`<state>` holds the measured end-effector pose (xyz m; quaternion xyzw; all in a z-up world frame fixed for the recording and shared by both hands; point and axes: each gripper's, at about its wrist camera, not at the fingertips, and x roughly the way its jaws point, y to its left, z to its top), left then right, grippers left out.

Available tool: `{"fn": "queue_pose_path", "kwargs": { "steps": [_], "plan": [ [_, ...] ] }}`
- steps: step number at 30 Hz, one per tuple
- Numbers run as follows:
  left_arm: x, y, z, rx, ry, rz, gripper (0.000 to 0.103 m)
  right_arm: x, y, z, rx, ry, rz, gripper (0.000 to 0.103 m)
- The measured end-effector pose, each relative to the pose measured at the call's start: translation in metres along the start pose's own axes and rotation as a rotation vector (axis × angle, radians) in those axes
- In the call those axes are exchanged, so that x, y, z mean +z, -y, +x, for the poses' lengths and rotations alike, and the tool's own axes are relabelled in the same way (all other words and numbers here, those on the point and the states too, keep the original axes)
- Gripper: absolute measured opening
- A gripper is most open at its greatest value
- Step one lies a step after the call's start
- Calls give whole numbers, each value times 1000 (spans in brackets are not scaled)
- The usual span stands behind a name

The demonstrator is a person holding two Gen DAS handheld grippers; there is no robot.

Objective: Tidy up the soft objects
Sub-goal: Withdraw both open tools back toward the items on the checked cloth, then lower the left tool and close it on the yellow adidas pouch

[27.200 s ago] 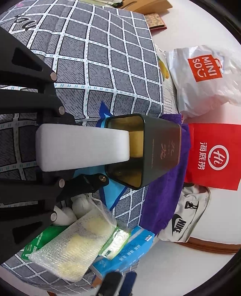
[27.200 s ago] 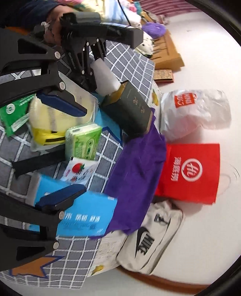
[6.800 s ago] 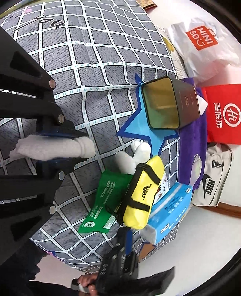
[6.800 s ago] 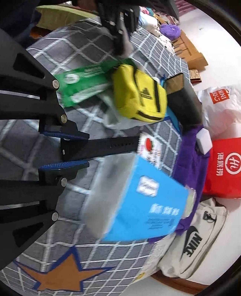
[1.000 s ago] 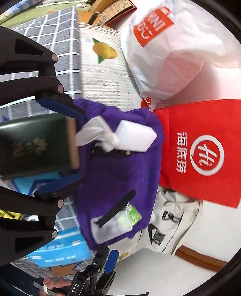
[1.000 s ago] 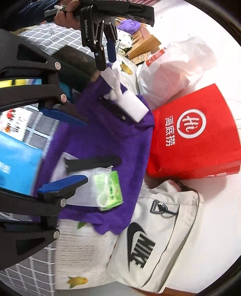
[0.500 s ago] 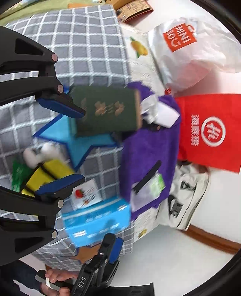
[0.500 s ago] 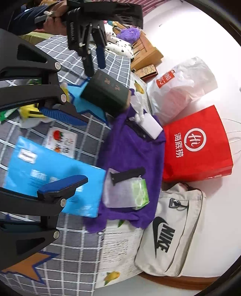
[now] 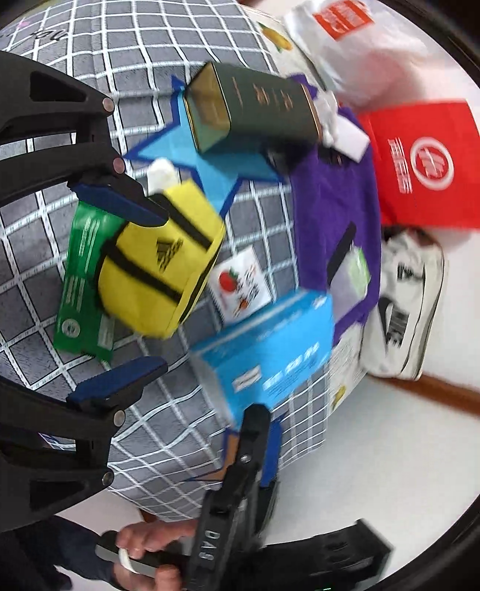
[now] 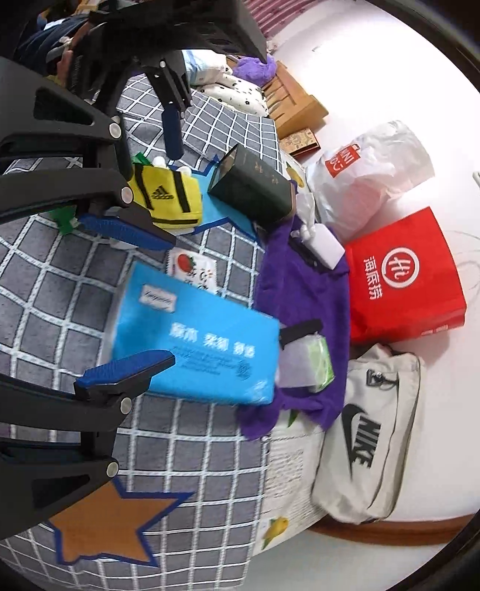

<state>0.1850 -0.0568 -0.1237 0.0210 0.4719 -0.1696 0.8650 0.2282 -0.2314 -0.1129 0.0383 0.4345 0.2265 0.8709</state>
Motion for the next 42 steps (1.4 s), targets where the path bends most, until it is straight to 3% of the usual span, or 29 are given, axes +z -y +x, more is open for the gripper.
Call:
{"fn": "queue_pose_path", "kwargs": {
  "steps": [7, 9, 10, 12, 14, 15, 25, 27, 42],
  "plan": [
    [-8, 12, 29, 87, -11, 89, 70, -24, 11, 1, -22, -13, 40, 56],
    [-9, 12, 31, 110, 10, 121, 56, -29, 15, 3, -30, -20, 53, 56],
    [-8, 12, 31, 99, 12, 130, 54, -31, 16, 4, -33, -22, 59, 56],
    [-6, 8, 29, 51, 17, 122, 33, -34, 20, 6, -38, -29, 76, 56],
    [-3, 4, 22, 20, 28, 104, 31, -33, 22, 7, -37, -30, 88, 56],
    [-2, 2, 18, 26, 38, 103, 22, -32, 22, 7, -36, -28, 89, 56],
    [1, -14, 17, -9, 44, 52, 20, -28, 16, 11, -51, -29, 62, 56],
    [3, -16, 13, -18, 54, 44, 15, -27, 15, 11, -59, -33, 57, 56],
    [17, -34, -52, 14, 206, 19, 12, -20, -12, 1, -23, -3, -6, 56]
  ]
}}
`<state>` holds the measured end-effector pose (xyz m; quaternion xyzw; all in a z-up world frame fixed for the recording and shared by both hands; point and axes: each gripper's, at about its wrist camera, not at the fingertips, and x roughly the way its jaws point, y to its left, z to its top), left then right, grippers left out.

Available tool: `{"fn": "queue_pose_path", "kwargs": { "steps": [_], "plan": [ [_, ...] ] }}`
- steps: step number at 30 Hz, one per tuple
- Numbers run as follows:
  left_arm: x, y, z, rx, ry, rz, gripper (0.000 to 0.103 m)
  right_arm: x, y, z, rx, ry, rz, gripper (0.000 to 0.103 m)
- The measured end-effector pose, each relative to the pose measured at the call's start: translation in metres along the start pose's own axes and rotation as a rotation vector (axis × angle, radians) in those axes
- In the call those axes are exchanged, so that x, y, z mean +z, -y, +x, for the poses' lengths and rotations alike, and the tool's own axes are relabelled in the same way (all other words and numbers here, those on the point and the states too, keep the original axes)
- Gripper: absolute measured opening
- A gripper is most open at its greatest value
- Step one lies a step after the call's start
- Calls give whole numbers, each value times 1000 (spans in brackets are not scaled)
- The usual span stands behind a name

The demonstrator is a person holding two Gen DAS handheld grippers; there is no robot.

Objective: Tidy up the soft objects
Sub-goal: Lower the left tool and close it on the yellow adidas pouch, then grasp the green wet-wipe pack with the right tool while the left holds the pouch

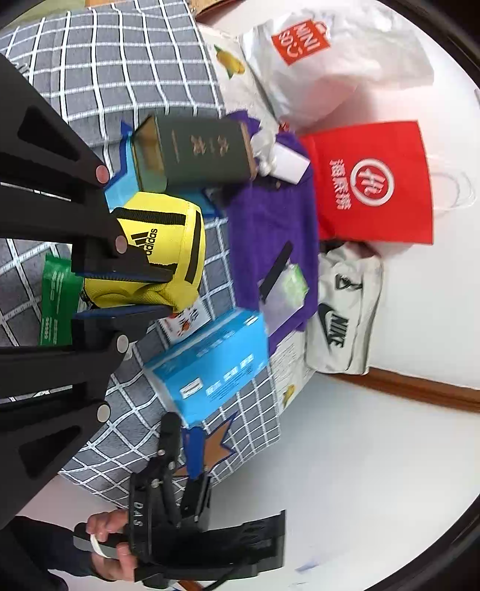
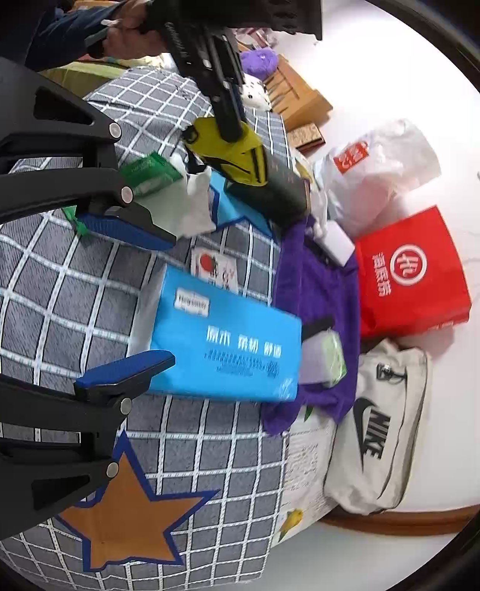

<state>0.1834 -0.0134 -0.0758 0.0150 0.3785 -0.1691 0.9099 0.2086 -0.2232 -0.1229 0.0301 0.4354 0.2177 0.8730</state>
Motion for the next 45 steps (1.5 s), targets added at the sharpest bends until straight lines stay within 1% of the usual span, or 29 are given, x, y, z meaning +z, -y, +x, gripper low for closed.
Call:
{"fn": "queue_pose_path", "kwargs": {
  "steps": [5, 10, 14, 17, 20, 24, 27, 30, 34, 37, 38, 39, 40, 45],
  "plan": [
    [0, -13, -13, 44, 21, -19, 12, -4, -19, -1, 27, -2, -53, 56],
    [-5, -28, -21, 69, 25, -42, 12, -12, -41, -1, 65, -10, -107, 56],
    [-11, -34, -22, 74, 27, -55, 12, -25, -57, 7, 98, -41, -170, 56],
    [-16, -40, -19, 68, 22, -70, 12, -35, -69, 20, 153, -75, -203, 56],
    [-22, -46, -19, 64, 18, -81, 12, -45, -80, 36, 161, -107, -232, 56],
    [-26, -52, -22, 60, 22, -85, 12, -51, -91, 48, 144, -119, -271, 56],
    [-27, -56, -23, 50, 27, -92, 12, -50, -95, 56, 136, -118, -279, 64],
    [-28, -58, -23, 41, 29, -94, 12, -51, -100, 65, 136, -145, -294, 64],
    [-29, -57, -21, 30, 28, -92, 12, -60, -112, 77, 78, -172, -357, 64],
    [-30, -58, -19, 17, 30, -95, 12, -65, -109, 75, 28, -154, -374, 50],
    [-30, -58, -18, 13, 31, -97, 12, -64, -106, 73, 33, -160, -360, 48],
    [-30, -58, -18, 11, 32, -98, 12, -64, -101, 70, 45, -169, -339, 43],
    [-31, -58, -17, 9, 32, -99, 12, -64, -95, 66, 50, -174, -314, 43],
    [-32, -58, -15, 4, 32, -100, 12, -71, -71, 47, 2, -175, -264, 43]
  ]
}}
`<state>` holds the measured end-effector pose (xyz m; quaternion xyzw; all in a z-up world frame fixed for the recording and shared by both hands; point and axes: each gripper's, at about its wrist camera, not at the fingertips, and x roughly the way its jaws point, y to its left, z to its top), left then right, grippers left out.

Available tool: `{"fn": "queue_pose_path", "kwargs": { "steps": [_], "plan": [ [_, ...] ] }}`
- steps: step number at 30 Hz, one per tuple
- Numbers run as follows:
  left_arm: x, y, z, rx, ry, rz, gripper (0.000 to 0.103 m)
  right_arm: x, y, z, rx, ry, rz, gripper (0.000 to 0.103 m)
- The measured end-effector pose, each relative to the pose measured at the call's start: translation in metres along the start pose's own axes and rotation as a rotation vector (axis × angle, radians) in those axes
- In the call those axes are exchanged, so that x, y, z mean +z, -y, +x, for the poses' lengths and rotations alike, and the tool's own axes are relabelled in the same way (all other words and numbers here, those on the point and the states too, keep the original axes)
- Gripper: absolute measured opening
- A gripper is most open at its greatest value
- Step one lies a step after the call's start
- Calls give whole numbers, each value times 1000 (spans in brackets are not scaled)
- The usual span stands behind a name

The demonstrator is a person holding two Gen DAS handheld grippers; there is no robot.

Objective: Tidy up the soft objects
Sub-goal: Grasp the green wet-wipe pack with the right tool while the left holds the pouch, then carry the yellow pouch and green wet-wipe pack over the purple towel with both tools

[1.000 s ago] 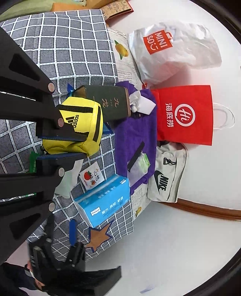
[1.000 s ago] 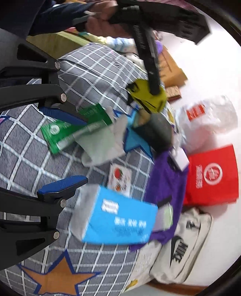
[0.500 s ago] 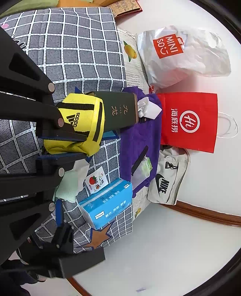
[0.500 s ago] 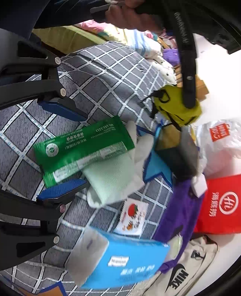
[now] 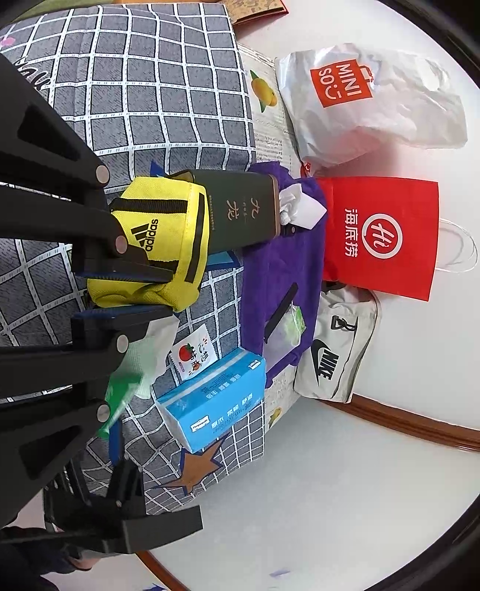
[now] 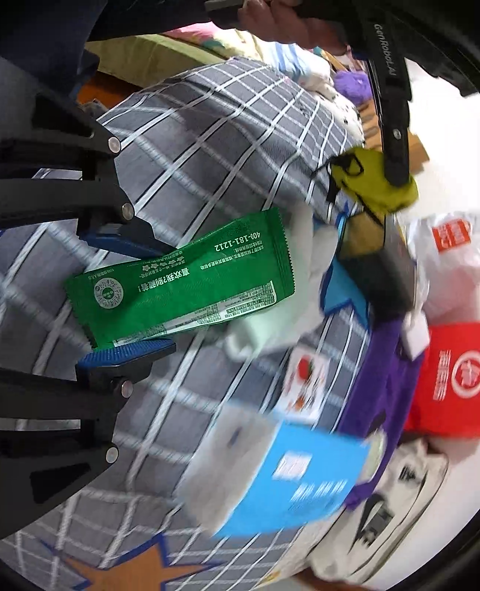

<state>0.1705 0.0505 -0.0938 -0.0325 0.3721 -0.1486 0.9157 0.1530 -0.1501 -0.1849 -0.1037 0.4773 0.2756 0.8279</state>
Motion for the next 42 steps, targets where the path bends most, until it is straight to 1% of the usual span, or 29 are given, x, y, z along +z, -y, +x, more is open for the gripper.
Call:
{"fn": "queue_pose_path", "kwargs": {
  "steps": [4, 6, 8, 13, 15, 16, 17, 19, 22, 29, 36, 42],
  "plan": [
    [0, 0, 1, -2, 1, -2, 12, -6, 9, 0, -13, -14, 13, 47],
    [1, 1, 2, 0, -2, -1, 12, -3, 8, 3, -22, -11, 7, 48],
    [0, 2, 2, 5, -6, 6, 12, 0, 6, 6, -35, -1, -6, 52],
    [2, 1, 1, 3, -7, 6, 12, 7, 3, 13, -41, 22, -33, 53],
    [2, 0, 1, 2, -8, 5, 12, 9, 2, 14, -41, 26, -43, 51],
    [2, 0, 1, 2, -9, 6, 12, 10, 3, 14, -40, 27, -45, 47],
    [2, 1, 1, 3, -10, 7, 12, 11, 4, 13, -32, 30, -42, 41],
    [3, 2, 1, 4, -10, 9, 12, 11, 7, 9, -1, 29, -19, 39],
    [5, 3, 2, -1, -9, 9, 12, 10, 9, 0, 25, 46, -6, 39],
    [7, 7, 2, -17, -4, 12, 12, 9, 7, -28, 29, 100, -19, 39],
    [9, 8, -3, -20, 3, -2, 12, 22, 19, -51, 20, 183, 43, 39],
    [14, 9, -9, -23, 13, -10, 12, 36, 31, -63, 3, 226, 71, 39]
  ]
}}
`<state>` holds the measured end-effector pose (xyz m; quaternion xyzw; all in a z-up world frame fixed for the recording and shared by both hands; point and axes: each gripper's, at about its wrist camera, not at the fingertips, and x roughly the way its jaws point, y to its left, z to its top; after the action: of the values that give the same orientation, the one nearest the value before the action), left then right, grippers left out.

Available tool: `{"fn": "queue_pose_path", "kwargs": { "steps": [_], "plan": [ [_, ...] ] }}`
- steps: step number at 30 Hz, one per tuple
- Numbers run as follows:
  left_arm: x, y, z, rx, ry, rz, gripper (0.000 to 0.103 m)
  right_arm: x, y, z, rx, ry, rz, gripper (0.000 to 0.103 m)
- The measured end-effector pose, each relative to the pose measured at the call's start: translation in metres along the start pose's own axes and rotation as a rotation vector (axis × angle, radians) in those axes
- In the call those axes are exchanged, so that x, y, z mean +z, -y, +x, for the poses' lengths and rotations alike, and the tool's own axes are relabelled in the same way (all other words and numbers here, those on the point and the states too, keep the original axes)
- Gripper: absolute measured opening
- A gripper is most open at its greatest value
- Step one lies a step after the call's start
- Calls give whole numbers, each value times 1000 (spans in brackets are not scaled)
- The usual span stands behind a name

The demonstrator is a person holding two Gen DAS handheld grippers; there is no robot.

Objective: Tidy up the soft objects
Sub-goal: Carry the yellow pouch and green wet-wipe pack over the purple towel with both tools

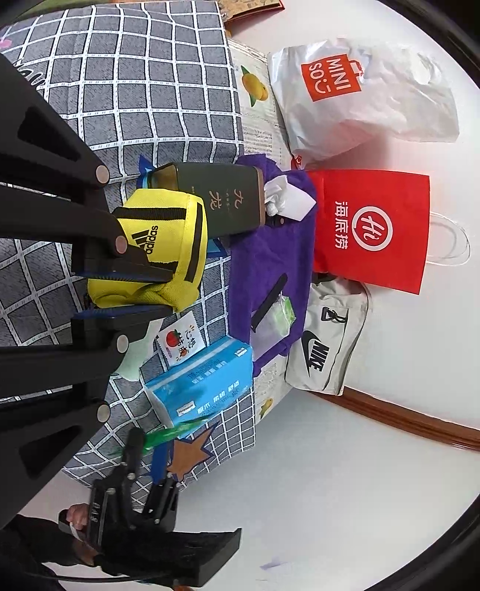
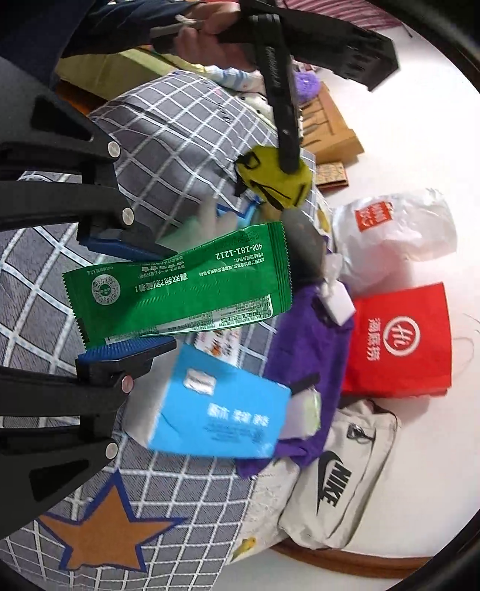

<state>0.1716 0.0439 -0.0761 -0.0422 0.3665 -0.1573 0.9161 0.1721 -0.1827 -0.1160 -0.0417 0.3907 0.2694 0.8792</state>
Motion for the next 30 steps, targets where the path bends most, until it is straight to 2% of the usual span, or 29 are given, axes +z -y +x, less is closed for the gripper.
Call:
{"fn": "queue_pose_path", "kwargs": {
  "steps": [8, 18, 30],
  "plan": [
    [15, 3, -7, 9, 17, -7, 12, 29, 19, -6, -22, 40, 46, 39],
    [47, 6, -6, 32, 36, 2, 12, 66, 41, 3, -45, 47, 88, 39],
    [88, -7, 16, 89, 40, 4, 12, 104, 71, 24, -71, 54, 129, 39]
  ]
}}
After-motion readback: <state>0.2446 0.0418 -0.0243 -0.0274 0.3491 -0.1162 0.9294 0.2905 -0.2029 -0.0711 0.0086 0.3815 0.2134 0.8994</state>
